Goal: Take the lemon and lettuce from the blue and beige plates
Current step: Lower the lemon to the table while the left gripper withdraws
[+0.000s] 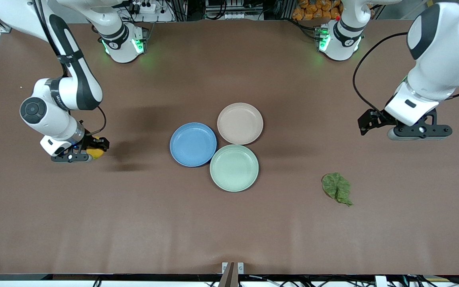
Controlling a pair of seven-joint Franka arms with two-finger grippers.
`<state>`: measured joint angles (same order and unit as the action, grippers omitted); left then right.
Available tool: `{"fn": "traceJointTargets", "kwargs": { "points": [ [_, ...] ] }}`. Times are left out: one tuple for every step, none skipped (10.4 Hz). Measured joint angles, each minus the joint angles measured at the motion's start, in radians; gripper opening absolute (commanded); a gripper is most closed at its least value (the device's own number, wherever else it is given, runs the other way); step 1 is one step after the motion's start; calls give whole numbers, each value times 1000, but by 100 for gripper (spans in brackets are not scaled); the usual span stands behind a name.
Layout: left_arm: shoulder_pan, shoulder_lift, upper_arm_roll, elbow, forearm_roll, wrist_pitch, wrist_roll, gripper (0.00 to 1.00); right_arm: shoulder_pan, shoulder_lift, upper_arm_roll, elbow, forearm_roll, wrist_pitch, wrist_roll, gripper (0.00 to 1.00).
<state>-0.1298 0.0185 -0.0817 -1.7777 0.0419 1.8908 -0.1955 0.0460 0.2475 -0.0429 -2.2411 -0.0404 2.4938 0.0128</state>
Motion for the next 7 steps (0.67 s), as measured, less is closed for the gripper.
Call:
{"fn": "traceJointTargets", "kwargs": {
  "points": [
    [0,0,-2,30,0,-38,0,100,0,11,0,-19,0,45,0,24],
    [0,-1,-3,57,-4,-77,0,100,0,29,1,-32,0,81,0,24],
    [1,-1,-4,84,-16,-120,0,100,0,50,1,-34,0,103,0,24],
    [1,-2,-4,111,-31,-162,0,100,0,67,1,-34,0,115,0,24],
    [1,-3,-6,139,-40,-203,0,100,0,80,1,-35,0,119,0,24],
    [1,-3,-8,165,-43,-232,0,100,0,92,1,-35,0,127,0,24],
    [2,-4,-10,186,-43,-250,0,100,0,111,1,-36,0,150,0,24]
  ]
}}
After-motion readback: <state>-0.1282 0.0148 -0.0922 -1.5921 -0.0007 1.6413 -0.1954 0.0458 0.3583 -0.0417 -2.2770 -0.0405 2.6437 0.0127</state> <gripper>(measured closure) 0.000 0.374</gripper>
